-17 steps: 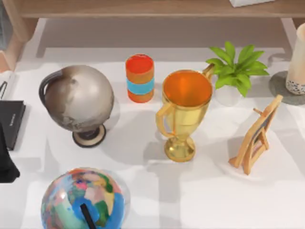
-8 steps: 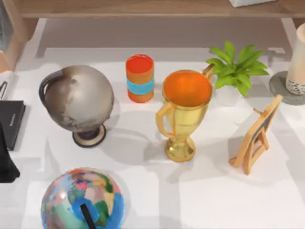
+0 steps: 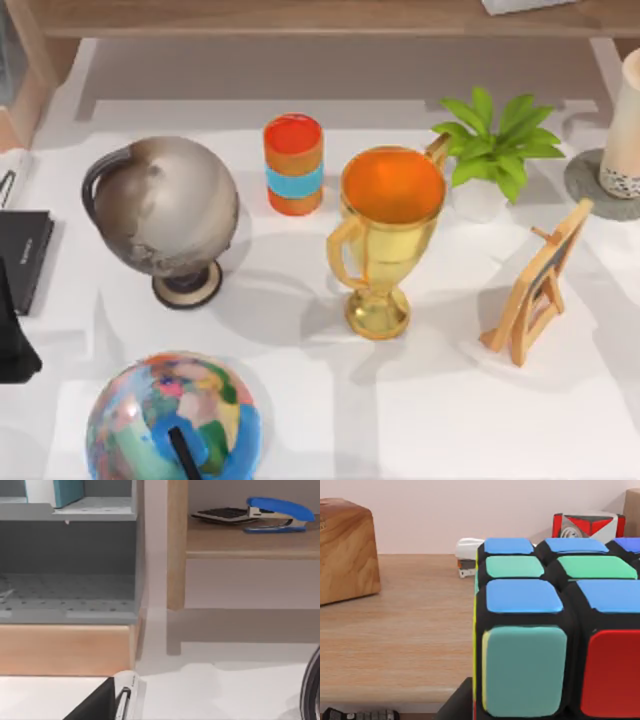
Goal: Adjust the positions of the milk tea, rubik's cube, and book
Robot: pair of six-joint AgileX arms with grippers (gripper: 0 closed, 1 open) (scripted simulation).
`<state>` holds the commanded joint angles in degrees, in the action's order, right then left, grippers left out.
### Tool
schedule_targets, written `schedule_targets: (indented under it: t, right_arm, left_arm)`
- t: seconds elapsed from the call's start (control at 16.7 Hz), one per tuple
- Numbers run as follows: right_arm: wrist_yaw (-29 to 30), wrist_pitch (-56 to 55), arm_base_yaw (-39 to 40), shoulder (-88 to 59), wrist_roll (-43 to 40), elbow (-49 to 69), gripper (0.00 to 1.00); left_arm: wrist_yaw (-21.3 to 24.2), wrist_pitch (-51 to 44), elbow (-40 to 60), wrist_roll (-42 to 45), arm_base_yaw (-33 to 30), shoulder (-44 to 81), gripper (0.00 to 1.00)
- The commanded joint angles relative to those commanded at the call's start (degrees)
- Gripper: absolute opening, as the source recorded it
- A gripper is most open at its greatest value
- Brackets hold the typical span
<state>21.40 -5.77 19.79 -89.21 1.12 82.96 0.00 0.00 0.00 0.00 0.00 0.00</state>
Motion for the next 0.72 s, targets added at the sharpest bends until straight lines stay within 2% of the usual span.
schedule_targets:
  t: [0.24, 0.48, 0.72]
  right_arm:
    - [-1.81, -0.93, -0.89, -1.69, -0.91, 4.15, 0.0]
    - [-5.19, -0.83, -5.57, -12.25, -1.81, 15.52, 0.0]
    - [-5.63, 2.75, -4.77, -20.78, -0.71, 24.59, 0.0]
  left_arm:
    - [0.0, 0.0, 0.0, 0.0, 0.0, 0.0, 1.0]
    - [0.0, 0.0, 0.0, 0.0, 0.0, 0.0, 1.0]
    - [0.0, 0.0, 0.0, 0.0, 0.0, 0.0, 1.0]
